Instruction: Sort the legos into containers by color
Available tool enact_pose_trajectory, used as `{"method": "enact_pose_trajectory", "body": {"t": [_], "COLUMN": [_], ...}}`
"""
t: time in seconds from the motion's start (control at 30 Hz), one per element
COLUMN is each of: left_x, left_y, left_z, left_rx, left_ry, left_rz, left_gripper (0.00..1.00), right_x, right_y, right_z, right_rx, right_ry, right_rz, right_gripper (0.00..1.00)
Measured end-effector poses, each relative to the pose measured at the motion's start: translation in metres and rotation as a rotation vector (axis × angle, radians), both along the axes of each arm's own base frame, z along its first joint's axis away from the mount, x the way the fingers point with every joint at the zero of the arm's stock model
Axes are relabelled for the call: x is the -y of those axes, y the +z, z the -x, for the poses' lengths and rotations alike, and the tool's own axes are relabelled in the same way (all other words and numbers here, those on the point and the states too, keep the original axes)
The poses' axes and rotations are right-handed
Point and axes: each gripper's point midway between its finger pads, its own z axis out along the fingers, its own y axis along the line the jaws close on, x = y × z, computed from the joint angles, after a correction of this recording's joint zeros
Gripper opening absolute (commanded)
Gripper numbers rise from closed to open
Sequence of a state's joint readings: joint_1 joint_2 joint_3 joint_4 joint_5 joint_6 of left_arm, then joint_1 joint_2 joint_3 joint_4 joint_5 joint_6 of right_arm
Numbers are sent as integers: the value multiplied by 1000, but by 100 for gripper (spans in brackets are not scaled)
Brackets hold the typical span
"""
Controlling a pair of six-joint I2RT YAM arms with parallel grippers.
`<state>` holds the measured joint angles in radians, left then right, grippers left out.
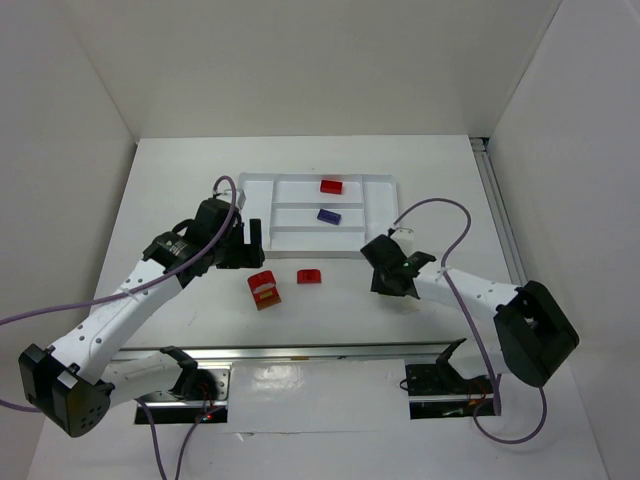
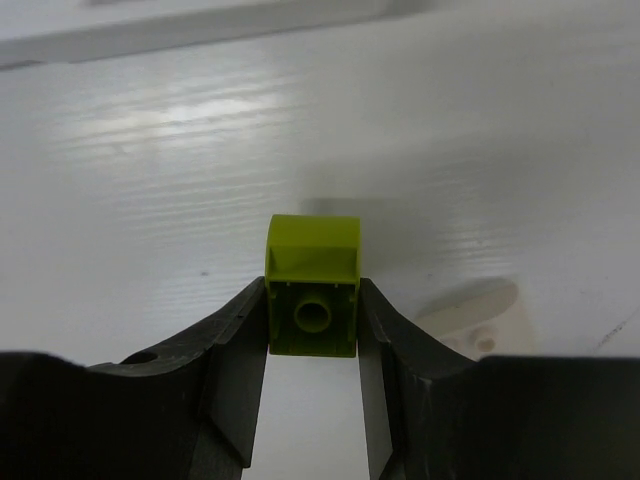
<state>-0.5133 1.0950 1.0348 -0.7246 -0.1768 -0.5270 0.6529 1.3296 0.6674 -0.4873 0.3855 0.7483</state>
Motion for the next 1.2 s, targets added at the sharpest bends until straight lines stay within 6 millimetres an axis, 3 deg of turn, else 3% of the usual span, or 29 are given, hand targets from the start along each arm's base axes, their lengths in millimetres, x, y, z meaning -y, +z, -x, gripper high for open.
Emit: {"method": "enact_pose_trajectory", "body": {"t": [0.1,0.2,0.3,0.4,0.47,0.6,0.63,0.67,0.73,0.8,0.9,0.97,1.13,1.2], "left_x": [0,0,-2,-5,-6,-8,-8,-8,-7,-7,-7,-7,-7,-7], "left_y": [0,0,-1,-2,-1,2,2,2,2,2,2,2,2,2], "left_z": [0,0,1,2,3,5,5,5,5,6,6,5,6,6], "left_rx": [0,0,-3,-9,-7,4,5,6,6,5,4,4,4,4], "left_ry": [1,1,5,12,15,19,18,17,14,14,13,13,14,14], "left_rz": [1,0,-8,-20,-23,-24,-25,-26,-27,-27,-27,-27,-28,-28], "left_gripper": [93,89,89,89,90,90,90,90,90,90,92,92,92,92], "right_x": [-14,-22,-19,-6,3,16,17,17,19,20,21,25,44,49], "right_y": [26,66,104,122,119,87,80,71,58,51,57,69,106,103], "right_z": [-12,-34,-70,-117,-147,-190,-196,-202,-210,-213,-211,-200,-132,-99], "right_rx": [72,188,281,332,333,280,267,251,227,213,226,248,323,313], "right_ry": [18,10,-26,-82,-107,-129,-129,-130,-127,-114,-106,-111,-172,-203], "right_rz": [-13,-45,-50,-31,-13,43,55,62,83,96,97,84,-24,-71], "right_gripper": [34,35,35,35,35,39,59,72,85,92,87,85,84,81]}}
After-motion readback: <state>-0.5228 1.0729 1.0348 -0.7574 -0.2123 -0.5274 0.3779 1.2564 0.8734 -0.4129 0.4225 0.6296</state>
